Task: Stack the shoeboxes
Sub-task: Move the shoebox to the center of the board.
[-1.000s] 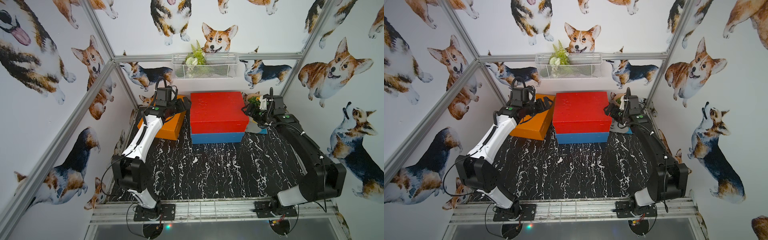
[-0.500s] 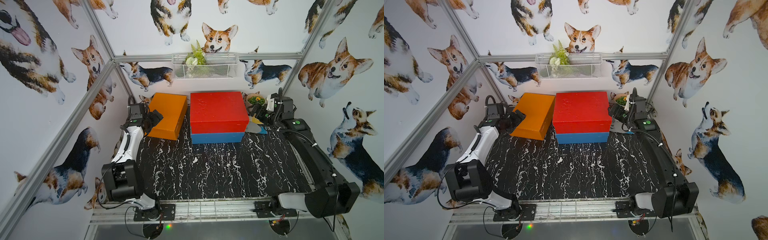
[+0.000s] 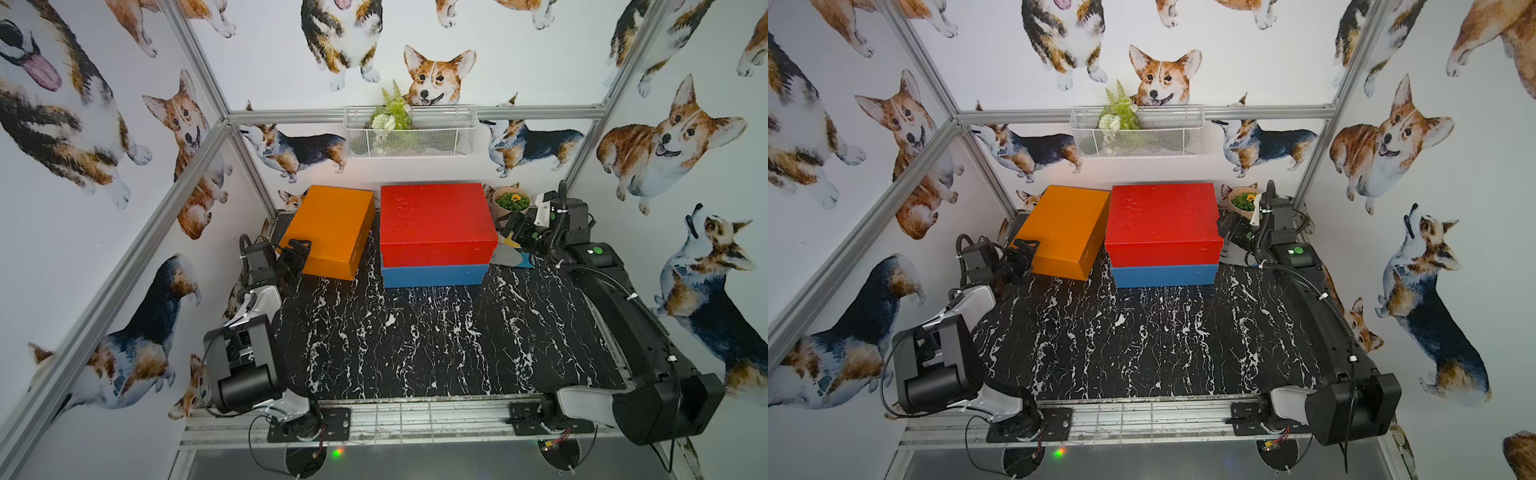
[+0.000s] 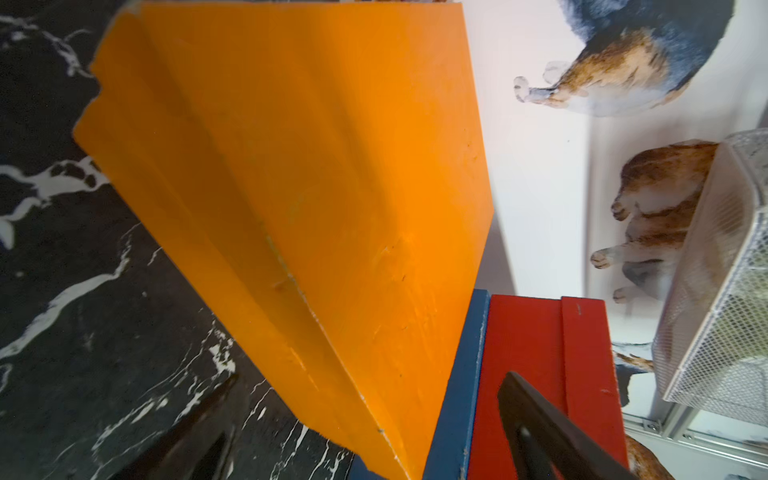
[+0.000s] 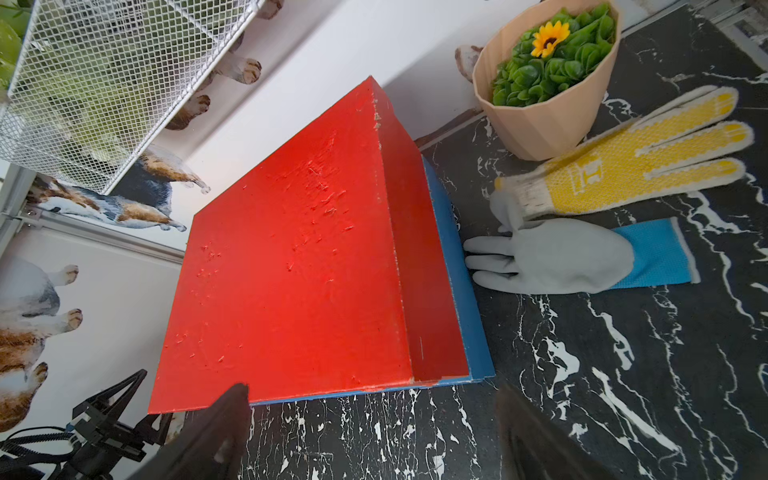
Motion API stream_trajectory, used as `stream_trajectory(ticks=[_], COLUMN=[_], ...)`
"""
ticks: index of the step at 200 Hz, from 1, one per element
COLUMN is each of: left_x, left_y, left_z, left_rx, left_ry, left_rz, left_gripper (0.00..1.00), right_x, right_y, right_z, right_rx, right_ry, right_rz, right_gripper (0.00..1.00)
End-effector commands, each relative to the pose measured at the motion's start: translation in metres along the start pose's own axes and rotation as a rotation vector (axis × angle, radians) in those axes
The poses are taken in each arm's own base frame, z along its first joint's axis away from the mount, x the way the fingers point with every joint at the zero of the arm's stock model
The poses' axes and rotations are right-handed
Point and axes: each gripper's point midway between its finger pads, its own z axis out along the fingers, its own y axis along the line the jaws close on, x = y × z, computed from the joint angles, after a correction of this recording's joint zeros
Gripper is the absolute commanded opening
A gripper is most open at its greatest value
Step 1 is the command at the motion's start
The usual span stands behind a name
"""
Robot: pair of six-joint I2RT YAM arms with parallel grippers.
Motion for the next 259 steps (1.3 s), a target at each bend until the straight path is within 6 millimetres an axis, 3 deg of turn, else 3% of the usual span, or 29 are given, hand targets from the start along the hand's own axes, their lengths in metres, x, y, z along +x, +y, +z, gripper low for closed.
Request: stream_trajectory(ticks=[1,33,38,59,65,162,209,259], left_x=[-0.011,-0.009,0.0,0.002,0.005,0.003,0.003,0.005], left_y=[-0.024,-0.011,0.005,0.007,0.016,0.022,0.026,0.032], left_z=[0.004,0.016,0.018,0.023,0.029,0.046,0.047,0.042], left_rx=[0.121,0.111,0.087,0.116,0.104,0.166,0.161,0.137], left_ry=[-0.021,-0.003,0.012,0.021,0.031,0.035,0.026,0.003], left_rz=[0.017,-0.024,-0.047,-0.068,-0.087,-0.115,-0.127,-0.142], left_gripper=[0.96,0.96,0.96,0.95,0.95,0.79,0.54,0.4], right_x=[0.001,0.002,0.002,0.002,0.002,0.004,0.005,0.004], right_y=[-0.001,-0.002,-0.002,-0.003,-0.002,-0.004,-0.004,-0.004], right_z=[-0.001,0.001,0.002,0.002,0.002,0.006,0.006,0.006], right_rx=[0.0,0.001,0.002,0.003,0.002,0.003,0.003,0.001], right_ry=[0.001,0.005,0.006,0.006,0.006,0.014,0.013,0.012], right_rz=[-0.003,-0.002,-0.004,-0.003,-0.005,-0.002,-0.002,-0.002], right_gripper=[0.93,0.93,0.93,0.93,0.93,0.93,0.93,0.93])
